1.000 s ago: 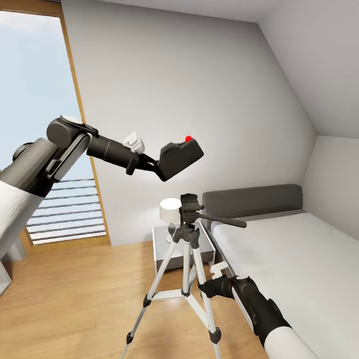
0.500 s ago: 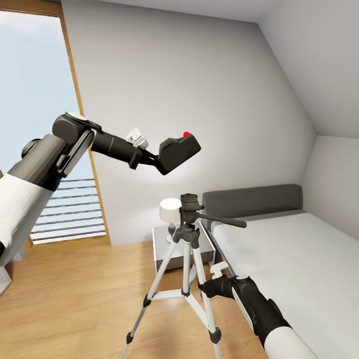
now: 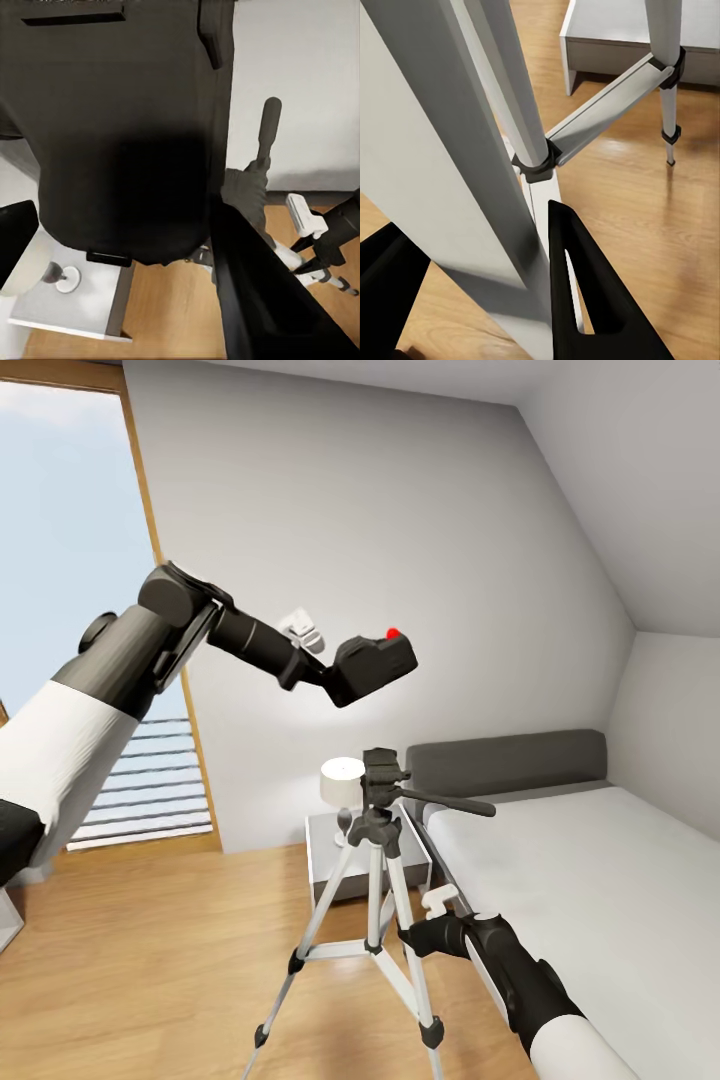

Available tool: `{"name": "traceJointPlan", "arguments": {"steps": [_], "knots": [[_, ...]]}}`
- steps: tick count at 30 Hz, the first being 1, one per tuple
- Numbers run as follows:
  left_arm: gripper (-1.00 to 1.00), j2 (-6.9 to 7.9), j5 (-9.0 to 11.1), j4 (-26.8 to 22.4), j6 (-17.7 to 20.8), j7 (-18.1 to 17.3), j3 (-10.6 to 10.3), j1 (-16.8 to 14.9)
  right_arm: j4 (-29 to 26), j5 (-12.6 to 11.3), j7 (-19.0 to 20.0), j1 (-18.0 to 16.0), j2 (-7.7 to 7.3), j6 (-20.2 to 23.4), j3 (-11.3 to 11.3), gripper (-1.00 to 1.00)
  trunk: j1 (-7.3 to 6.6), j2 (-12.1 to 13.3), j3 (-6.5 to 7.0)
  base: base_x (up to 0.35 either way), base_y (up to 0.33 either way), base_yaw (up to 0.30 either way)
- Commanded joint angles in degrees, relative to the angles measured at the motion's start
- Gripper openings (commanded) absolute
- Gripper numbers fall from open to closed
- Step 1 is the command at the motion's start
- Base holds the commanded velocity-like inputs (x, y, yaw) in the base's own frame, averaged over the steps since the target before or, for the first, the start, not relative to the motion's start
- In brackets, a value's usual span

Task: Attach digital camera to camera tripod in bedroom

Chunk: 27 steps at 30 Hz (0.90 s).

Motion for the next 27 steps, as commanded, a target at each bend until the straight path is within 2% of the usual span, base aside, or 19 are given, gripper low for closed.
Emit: {"name": "traceJointPlan", "arguments": {"steps": [1, 7, 11, 12, 16, 20, 27], "knots": [[-1.0, -0.04, -0.7, -0.1, 0.3, -0.6, -0.1, 0.0, 3.5, 0.8, 0.4, 0.0, 0.01, 0.2, -0.1, -1.0, 0.03, 0.0, -0.04, 0.0, 0.0, 0.0], [-1.0, -0.67, -1.4, -0.1, 0.4, -1.5, -0.6, -0.1, 3.5, 0.8, 0.4, 0.0, 0.01, 0.1, -0.1, -1.0, 0.03, 0.0, -0.04, 0.0, 0.0, 0.0], [-1.0, -0.82, -1.5, 0.1, 0.3, -1.6, -3.2, -0.1, 3.5, 0.8, 0.4, 0.0, 0.01, -0.4, -0.1, -1.0, 0.03, 0.0, -0.04, 0.0, 0.0, 0.0], [-1.0, -0.84, -1.5, 0.2, 0.4, -1.6, -4.7, -0.1, 3.5, 0.8, 0.4, 0.0, 0.01, -0.6, -0.1, -1.0, 0.03, 0.0, -0.04, 0.0, 0.0, 0.0], [-1.0, -0.81, -1.6, 0.0, 0.5, -1.7, -7.7, -0.1, 3.5, 0.8, 0.3, 0.0, 0.01, -1.0, -0.1, -1.0, 0.03, 0.0, -0.04, 0.0, 0.0, 0.0], [-1.0, -0.8, -1.5, -0.2, 0.6, -1.7, -8.6, -0.1, 3.5, 0.8, 0.3, 0.0, 0.01, -1.1, -0.1, -1.0, 0.03, 0.0, -0.04, 0.0, 0.0, 0.0], [-1.0, -0.82, -1.3, -0.2, 0.8, -1.8, -8.9, -0.1, 3.5, 0.8, 0.4, 0.0, 0.01, -1.2, -0.1, -1.0, 0.03, 0.0, -0.04, 0.0, 0.0, 0.0]]}}
